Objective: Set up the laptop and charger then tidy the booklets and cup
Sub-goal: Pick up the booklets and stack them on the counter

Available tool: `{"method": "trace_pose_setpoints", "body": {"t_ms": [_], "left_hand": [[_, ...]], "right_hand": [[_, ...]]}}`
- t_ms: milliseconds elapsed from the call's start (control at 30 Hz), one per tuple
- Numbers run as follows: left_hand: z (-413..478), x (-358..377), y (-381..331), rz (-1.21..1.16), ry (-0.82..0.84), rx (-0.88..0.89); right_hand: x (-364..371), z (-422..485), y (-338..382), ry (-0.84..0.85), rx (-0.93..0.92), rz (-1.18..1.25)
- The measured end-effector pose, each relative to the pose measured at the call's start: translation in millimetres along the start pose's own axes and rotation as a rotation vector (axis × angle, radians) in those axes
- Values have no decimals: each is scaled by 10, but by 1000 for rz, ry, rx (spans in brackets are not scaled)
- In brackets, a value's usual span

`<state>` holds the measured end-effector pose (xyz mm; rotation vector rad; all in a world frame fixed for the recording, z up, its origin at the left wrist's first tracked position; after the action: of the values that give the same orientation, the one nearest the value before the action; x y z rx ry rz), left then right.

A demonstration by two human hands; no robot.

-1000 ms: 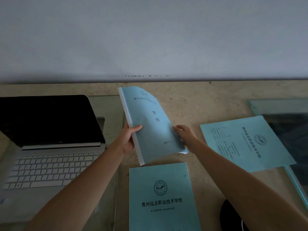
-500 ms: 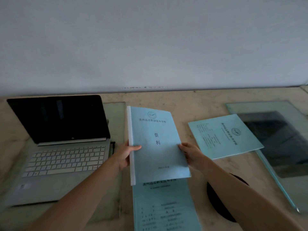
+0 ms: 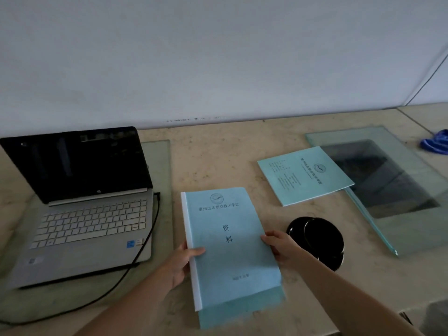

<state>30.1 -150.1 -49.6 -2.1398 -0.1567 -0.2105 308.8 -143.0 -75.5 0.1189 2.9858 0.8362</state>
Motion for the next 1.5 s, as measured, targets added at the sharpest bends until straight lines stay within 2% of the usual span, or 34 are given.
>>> {"method": "trace_pose_setpoints", "body": {"t_ms": [233, 600, 833, 1033, 1500], "left_hand": [[-185, -42, 311, 102, -8, 23], [-222, -136, 266, 680, 78, 146], [-231, -193, 201, 901, 87, 188], [-155, -238, 88, 1031, 77, 192], [-51, -217, 96, 1202, 157, 151]], "right_hand": [[-80, -145, -250, -78, -24, -33], [-183, -268, -434, -168, -42, -117], [-142, -224, -443, -296, -126, -185], [-54, -212, -328, -360, -200, -230], [-22, -164, -307, -387, -156, -264]]}}
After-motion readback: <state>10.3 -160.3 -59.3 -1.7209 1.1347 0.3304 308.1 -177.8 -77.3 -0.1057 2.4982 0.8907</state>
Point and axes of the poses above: each hand's wrist, its own z-axis towards the middle knuckle, its own x-axis out of the palm, y = z × x, the point moved 3 cm from there along z, towards the middle knuckle, and after that the axes turned 15 degrees about x, right-handed, at the moved point
